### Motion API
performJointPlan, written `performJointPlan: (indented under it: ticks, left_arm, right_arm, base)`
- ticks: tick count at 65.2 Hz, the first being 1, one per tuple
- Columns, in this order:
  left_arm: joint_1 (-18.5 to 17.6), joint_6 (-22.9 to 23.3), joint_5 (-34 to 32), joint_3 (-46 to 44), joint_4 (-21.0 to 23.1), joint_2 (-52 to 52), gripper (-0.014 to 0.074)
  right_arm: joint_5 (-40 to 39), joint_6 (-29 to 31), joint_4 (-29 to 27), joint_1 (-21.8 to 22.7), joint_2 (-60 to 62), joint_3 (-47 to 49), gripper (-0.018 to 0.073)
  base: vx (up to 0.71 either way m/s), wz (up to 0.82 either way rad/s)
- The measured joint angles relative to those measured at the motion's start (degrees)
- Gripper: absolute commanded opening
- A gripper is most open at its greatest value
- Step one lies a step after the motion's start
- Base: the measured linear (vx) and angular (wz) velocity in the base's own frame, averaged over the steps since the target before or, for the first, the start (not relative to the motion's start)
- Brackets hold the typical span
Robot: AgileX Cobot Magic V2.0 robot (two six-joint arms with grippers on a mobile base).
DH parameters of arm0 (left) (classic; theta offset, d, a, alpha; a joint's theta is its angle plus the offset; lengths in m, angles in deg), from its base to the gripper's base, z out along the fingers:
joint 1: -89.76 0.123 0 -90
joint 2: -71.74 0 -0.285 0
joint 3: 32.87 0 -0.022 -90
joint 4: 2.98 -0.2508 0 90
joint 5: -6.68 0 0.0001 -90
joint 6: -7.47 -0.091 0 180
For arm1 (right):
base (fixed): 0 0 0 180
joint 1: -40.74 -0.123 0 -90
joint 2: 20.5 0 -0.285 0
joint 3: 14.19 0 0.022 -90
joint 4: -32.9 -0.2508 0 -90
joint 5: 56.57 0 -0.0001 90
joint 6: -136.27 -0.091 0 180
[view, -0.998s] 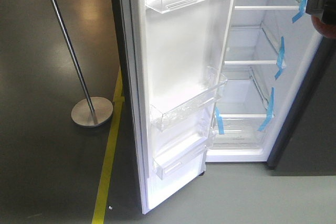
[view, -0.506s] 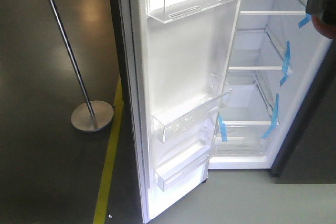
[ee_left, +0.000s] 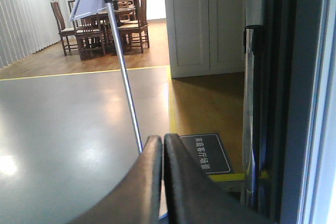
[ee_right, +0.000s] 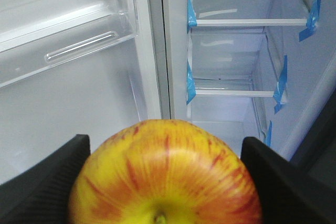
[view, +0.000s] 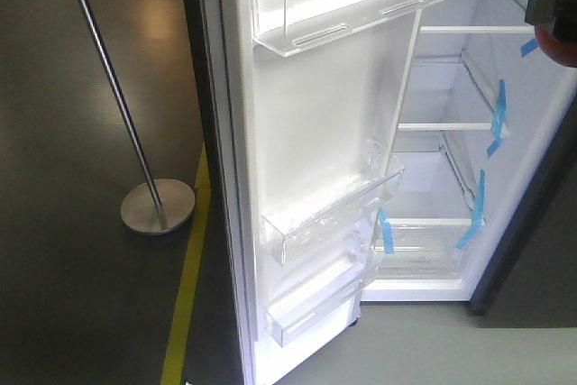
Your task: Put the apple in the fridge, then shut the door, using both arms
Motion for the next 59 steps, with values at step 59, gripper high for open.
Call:
performJointPlan:
  ticks: [59]
  left_arm:
    - [0.00, 0.00, 0.00, 0.00, 0.00, 0.00, -0.0007]
  right_arm:
    - [0.00, 0.00, 0.00, 0.00, 0.00, 0.00, 0.0228]
  base:
    - [0.06, 0.00]
